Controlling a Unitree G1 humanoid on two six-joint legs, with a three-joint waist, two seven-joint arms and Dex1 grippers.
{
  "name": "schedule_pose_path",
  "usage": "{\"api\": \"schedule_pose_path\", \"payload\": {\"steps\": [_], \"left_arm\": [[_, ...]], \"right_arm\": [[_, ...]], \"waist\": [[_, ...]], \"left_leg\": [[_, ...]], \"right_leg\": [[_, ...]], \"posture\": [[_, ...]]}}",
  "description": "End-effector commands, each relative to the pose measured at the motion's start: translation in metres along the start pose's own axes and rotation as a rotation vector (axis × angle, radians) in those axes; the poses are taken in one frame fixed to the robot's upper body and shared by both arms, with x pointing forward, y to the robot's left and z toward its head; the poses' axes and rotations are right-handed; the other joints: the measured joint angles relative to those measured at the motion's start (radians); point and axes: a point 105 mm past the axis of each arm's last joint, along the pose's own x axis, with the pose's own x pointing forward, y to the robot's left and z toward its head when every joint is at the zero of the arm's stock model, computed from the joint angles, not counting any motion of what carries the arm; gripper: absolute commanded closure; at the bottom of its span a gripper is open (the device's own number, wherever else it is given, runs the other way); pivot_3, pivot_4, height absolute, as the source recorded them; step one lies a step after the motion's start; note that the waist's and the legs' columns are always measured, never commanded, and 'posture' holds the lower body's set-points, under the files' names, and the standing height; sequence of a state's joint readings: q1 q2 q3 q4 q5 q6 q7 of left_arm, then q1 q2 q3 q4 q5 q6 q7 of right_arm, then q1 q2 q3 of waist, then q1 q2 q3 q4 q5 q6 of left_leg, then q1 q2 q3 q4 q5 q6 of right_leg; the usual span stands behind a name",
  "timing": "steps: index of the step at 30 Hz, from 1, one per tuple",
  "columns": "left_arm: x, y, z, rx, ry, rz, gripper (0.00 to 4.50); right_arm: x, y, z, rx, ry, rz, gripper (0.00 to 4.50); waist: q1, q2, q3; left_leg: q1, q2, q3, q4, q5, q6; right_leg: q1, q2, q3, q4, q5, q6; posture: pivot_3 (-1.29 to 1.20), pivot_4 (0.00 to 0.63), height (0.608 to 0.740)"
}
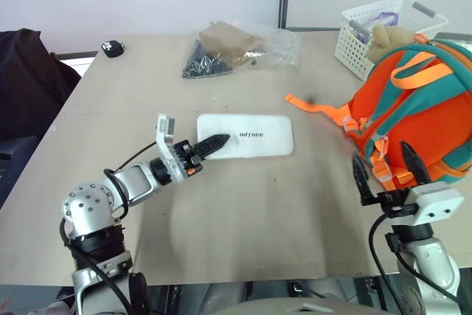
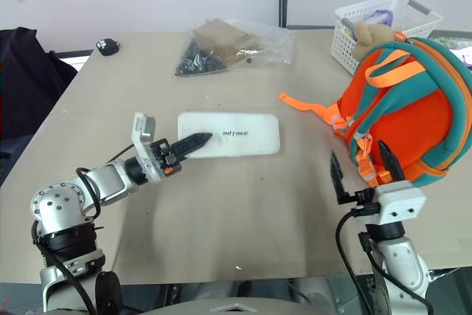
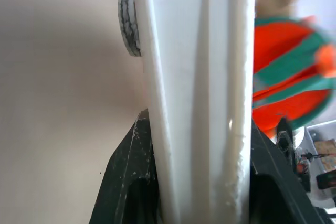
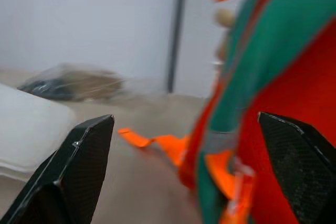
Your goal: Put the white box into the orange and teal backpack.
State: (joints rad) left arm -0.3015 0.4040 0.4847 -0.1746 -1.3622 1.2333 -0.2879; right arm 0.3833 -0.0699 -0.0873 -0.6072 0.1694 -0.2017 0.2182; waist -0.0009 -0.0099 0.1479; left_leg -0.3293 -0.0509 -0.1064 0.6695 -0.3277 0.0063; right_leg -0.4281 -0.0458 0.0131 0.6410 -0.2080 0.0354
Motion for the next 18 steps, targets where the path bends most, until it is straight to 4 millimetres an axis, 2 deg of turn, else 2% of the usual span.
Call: {"api": "schedule_pose_path", "payload": {"steps": [1, 5, 7, 10, 14, 15, 18], "left_arm": [[-0.005, -0.022, 0.016, 0.121, -0.089, -0.092, 3.48], [-0.002, -0.021, 0.019, 0.148, -0.104, -0.087, 3.48], [0.0, -0.019, 0.018, 0.163, -0.102, -0.076, 3.48], [0.002, -0.02, 0.016, 0.161, -0.106, -0.084, 3.48], [0.002, -0.019, 0.016, 0.173, -0.119, -0.071, 3.48], [0.002, -0.019, 0.016, 0.179, -0.125, -0.066, 3.48], [0.0, -0.02, 0.017, 0.19, -0.142, -0.061, 3.48]], "right_arm": [[0.018, -0.005, 0.011, 0.147, -0.043, -0.096, 0.04], [0.062, -0.021, 0.014, 0.36, -0.103, -0.151, 0.04], [0.075, -0.024, 0.015, 0.417, -0.109, -0.141, 0.04], [0.096, -0.035, 0.015, 0.432, -0.119, -0.103, 0.04], [0.114, -0.043, 0.018, 0.448, -0.134, -0.081, 0.04], [0.118, -0.043, 0.019, 0.462, -0.142, -0.08, 0.58], [0.125, -0.04, 0.024, 0.474, -0.16, -0.069, 1.71]], "waist": [[-0.004, 0.0, 0.0], [-0.011, 0.0, 0.004], [-0.011, -0.001, 0.005], [-0.01, -0.001, 0.006], [-0.012, -0.001, 0.006], [-0.013, -0.001, 0.006], [-0.017, -0.001, 0.006]], "left_leg": [[0.0, 0.0, 0.0, 0.0, 0.0, 0.0], [0.001, 0.001, 0.0, 0.0, 0.001, -0.001], [0.0, 0.001, 0.0, 0.0, 0.001, -0.001], [0.0, 0.002, -0.002, -0.001, 0.001, -0.001], [-0.004, 0.002, -0.001, -0.001, 0.0, 0.001], [-0.006, 0.002, -0.001, -0.001, 0.0, 0.001], [-0.012, 0.002, 0.0, -0.001, 0.0, 0.001]], "right_leg": [[0.0, 0.0, 0.0, 0.0, 0.0, 0.001], [0.0, 0.001, 0.0, 0.0, -0.001, -0.002], [0.0, 0.003, 0.0, 0.0, 0.002, -0.003], [0.0, 0.004, -0.002, 0.0, 0.002, -0.005], [-0.005, 0.004, 0.0, -0.001, 0.002, -0.005], [-0.006, 0.003, 0.0, -0.002, 0.002, -0.004], [-0.013, 0.003, 0.0, 0.0, 0.002, -0.004]], "posture": [[0.0, 0.15, 0.74], [0.0, 0.15, 0.74], [0.0, 0.15, 0.74], [0.0, 0.15, 0.74], [0.0, 0.15, 0.74], [0.0, 0.15, 0.74], [0.0, 0.15, 0.74]]}}
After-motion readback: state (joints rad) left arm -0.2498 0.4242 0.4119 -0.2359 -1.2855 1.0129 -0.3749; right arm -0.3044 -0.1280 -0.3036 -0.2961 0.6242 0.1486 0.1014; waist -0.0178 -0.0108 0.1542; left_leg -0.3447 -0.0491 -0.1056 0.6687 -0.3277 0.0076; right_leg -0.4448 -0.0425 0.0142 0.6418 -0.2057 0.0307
